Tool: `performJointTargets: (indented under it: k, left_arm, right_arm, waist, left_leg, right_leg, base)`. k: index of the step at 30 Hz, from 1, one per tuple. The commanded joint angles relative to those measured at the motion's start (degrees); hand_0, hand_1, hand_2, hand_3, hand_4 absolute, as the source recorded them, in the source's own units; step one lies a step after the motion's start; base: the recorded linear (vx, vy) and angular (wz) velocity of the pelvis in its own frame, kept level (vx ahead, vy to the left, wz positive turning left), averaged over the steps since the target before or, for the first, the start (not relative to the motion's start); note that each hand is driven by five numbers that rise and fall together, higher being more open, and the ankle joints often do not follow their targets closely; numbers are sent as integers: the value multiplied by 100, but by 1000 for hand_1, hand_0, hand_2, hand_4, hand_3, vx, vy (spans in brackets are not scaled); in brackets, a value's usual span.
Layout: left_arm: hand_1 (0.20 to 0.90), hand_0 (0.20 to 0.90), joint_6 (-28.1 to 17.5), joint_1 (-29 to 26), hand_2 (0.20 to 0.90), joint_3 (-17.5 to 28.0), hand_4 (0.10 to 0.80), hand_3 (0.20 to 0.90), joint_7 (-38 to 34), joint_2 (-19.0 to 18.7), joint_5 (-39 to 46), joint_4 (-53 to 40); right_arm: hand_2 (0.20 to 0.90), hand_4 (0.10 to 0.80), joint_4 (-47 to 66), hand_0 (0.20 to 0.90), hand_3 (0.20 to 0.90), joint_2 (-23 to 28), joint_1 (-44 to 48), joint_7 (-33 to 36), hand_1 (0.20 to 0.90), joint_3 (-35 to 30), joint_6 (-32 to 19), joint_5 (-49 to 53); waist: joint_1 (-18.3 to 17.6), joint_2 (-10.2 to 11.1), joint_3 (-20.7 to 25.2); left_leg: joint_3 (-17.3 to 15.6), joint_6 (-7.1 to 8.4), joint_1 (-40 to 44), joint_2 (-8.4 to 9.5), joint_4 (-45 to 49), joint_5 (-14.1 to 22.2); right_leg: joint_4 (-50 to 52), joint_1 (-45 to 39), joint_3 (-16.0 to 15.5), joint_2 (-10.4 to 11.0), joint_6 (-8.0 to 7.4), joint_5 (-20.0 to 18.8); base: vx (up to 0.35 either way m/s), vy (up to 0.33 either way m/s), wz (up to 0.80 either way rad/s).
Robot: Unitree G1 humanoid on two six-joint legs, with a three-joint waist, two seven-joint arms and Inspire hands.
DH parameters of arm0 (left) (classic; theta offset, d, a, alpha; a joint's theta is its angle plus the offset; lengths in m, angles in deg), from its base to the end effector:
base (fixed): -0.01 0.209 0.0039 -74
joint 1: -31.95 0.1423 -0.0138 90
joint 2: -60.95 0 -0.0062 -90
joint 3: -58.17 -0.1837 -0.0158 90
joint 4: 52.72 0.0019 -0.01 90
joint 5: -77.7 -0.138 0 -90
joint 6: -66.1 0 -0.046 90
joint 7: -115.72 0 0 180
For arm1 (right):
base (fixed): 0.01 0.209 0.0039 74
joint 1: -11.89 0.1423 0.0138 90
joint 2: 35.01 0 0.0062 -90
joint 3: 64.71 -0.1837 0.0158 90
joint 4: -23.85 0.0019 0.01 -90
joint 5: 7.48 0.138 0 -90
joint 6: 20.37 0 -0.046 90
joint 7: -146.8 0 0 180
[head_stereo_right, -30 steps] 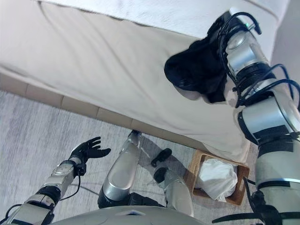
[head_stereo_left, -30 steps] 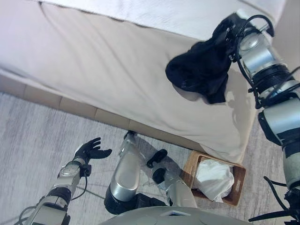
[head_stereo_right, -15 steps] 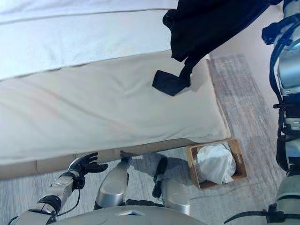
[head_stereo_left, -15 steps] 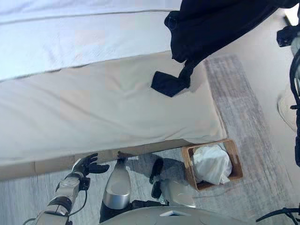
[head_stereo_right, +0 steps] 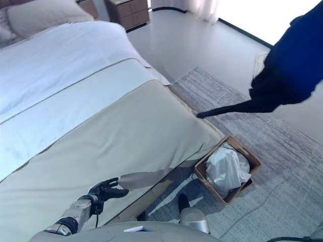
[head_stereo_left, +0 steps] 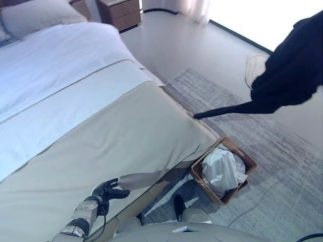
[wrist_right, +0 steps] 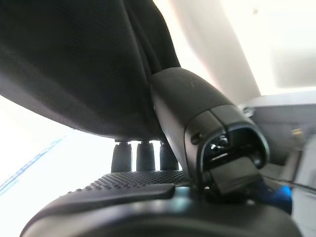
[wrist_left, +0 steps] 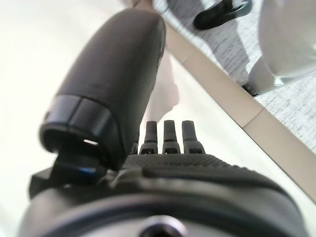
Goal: Pick up the clothes from the bed and place them into the basket
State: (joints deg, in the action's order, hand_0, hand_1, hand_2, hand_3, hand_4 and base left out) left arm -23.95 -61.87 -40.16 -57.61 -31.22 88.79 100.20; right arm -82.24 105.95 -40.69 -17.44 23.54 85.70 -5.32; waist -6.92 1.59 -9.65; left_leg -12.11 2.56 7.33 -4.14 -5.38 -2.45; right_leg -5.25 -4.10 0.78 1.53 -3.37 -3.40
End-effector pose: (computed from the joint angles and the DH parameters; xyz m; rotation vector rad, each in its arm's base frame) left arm 0.1181 0.2437 -0.0946 0.1344 1.0371 0.0338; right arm 0.2506 -0.3411 0.2873 -0.9320 -0.3129 -0.7608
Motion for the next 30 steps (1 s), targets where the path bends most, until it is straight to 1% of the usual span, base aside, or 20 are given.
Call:
performJointTargets:
  k: [1, 6, 10, 15, 20, 23, 26, 28, 30]
  left_arm:
    - [900, 900, -41, -80, 900, -369, 800, 900, 63, -293, -201, 513]
    - [900, 900, 13, -95, 900, -408, 800, 900, 78, -289, -302, 521]
    - [900, 900, 41, -97, 900, -352, 800, 900, 64, -278, -380, 535]
    - [900, 900, 71, -160, 900, -401, 800, 900, 62, -301, -460, 513]
    - [900, 900, -8, -168, 900, -426, 800, 900, 79, -299, -528, 480]
    - [900, 900, -1, -176, 900, -472, 800, 900, 93, -289, -589, 334]
    - [900, 900, -33, -208, 900, -508, 800, 900, 97, -284, -571, 262]
    - [900, 900, -63, -297, 900, -551, 800, 900, 83, -279, -507, 196]
    - [900, 900, -59, -342, 900, -603, 800, 900, 62, -277, -471, 134]
  right_arm:
    - [300, 100, -108, 300, 200, 522, 300, -231, 300, -95, -508, -98]
    - [300, 100, -592, 300, 200, 372, 132, -573, 300, 22, -463, -304]
    - [300, 100, -736, 300, 200, 52, -206, -916, 300, 49, -196, -477]
    - [300, 100, -971, 300, 200, -373, -560, -1036, 300, 108, -325, -835]
    - [300, 100, -895, 300, 200, -729, -782, -1058, 300, 183, -284, -1005]
    - [300, 100, -859, 300, 200, -937, -904, -1100, 300, 205, -198, -1115]
    - [300, 100, -842, 300, 200, -1083, -997, -1247, 300, 265, -9, -1216]
    - [300, 100, -960, 300, 200, -1288, -1144, -1436, 300, 393, 186, -1339]
    - [300, 100, -1084, 300, 200, -1395, -1220, -1505, 300, 494, 221, -1424]
  waist:
    - [176, 303, 768]
    - [121, 284, 754]
    - [81, 249, 731]
    - [77, 194, 651]
    - [75, 129, 541]
    - [84, 80, 451]
    - [75, 53, 385]
    - [60, 23, 266]
    - [60, 5, 189]
  left_leg:
    - [122, -210, -63, 265, 38, 553]
    - [0, -224, -52, 258, 38, 567]
    - [-66, -246, 0, 251, 38, 590]
    - [-84, -255, -5, 238, 38, 581]
    - [-70, -261, -41, 248, 38, 573]
    - [-49, -264, -119, 264, 38, 555]
    - [-49, -267, -188, 271, 38, 536]
    - [-49, -274, -265, 272, 38, 519]
    - [-37, -282, -301, 278, 38, 506]
  right_leg:
    - [172, 4, -336, 106, -103, 176]
    - [151, 76, -295, 96, -119, 123]
    - [127, 78, -244, 90, -118, 104]
    - [156, 124, -236, 93, -119, 101]
    - [143, 164, -255, 120, -124, 77]
    - [140, 229, -280, 134, -129, 62]
    - [162, 308, -275, 138, -131, 59]
    - [206, 403, -277, 151, -134, 65]
    - [230, 442, -273, 155, -130, 69]
  base:
    - [-62, -21, -36]
    - [-52, -29, -16]
    - [-24, -31, -11]
    - [-22, -62, -6]
    - [-16, -49, 0]
    - [-18, -23, 0]
    - [-30, -15, 0]
    - [-62, -16, 0]
    - [-45, -16, 0]
